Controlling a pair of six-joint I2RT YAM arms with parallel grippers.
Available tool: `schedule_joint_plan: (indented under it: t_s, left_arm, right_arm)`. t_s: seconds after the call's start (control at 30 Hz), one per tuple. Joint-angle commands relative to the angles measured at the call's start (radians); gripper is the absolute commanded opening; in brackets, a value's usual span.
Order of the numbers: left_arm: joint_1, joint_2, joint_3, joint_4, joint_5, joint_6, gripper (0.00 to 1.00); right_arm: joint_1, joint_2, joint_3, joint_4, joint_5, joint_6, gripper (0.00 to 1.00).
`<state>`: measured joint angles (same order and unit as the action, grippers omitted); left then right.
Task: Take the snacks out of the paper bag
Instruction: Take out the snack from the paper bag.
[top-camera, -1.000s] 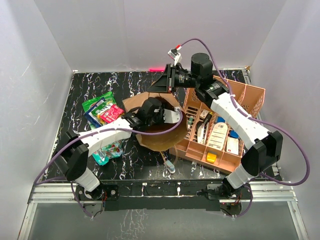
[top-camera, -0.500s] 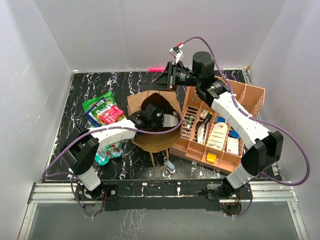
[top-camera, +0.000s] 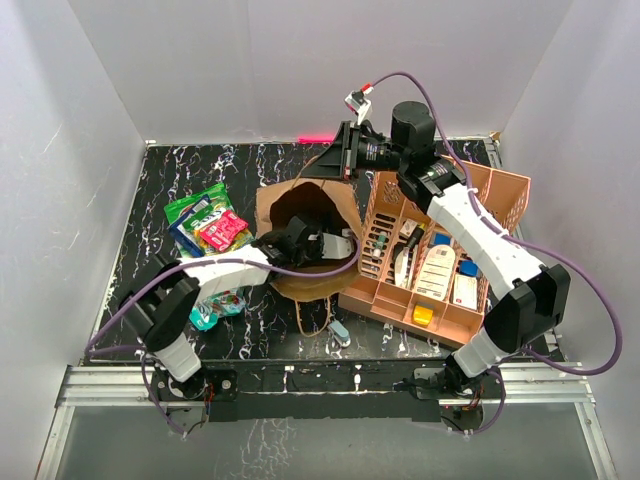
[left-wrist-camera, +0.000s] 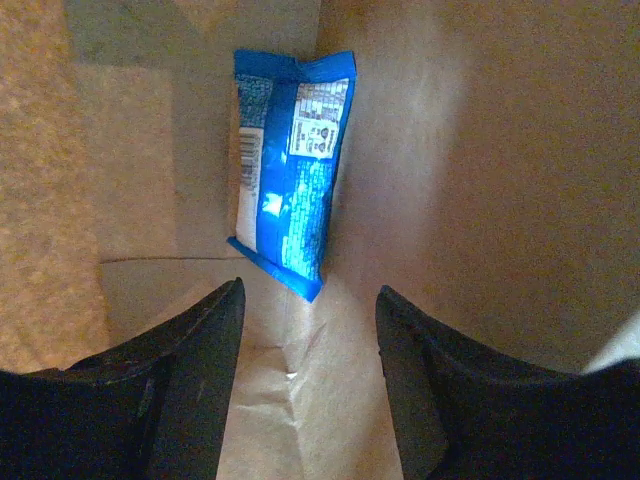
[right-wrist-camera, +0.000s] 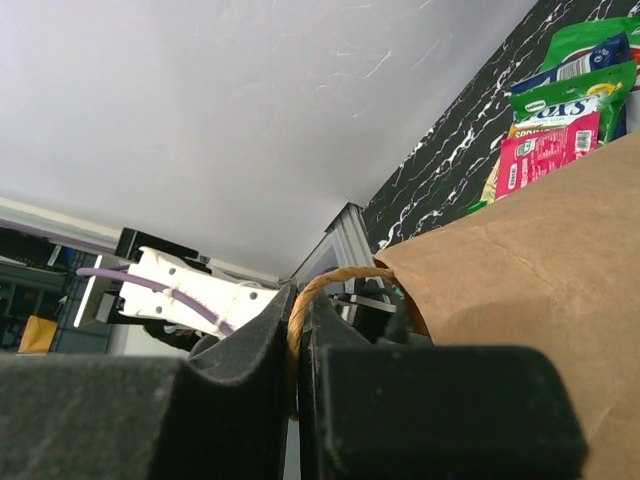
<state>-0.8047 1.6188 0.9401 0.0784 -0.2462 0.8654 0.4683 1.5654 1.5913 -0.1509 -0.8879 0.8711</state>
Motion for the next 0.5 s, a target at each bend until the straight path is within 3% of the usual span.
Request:
schedule_joint_plan:
  t_s: [0.0,0.3,0.47]
  left_arm:
    - [0.006,0.121,0.084,0.078,-0.072,0.027,0.54]
    - [0.068,0.324,0.186,0.324,-0.052,0.032,0.65]
    - [0.071,0.44,0.239,0.437,-0.115,0.059,0.61]
  right_arm:
    - [-0.002,-0.081,-0.014,0.067,-0.032,0.014,0.07]
    - [-0.001,-0.109,-0.048,0.06,-0.058,0.026,0.07]
    - [-0.001,-0.118,-0.04,0.039,-0.058,0.019,0.07]
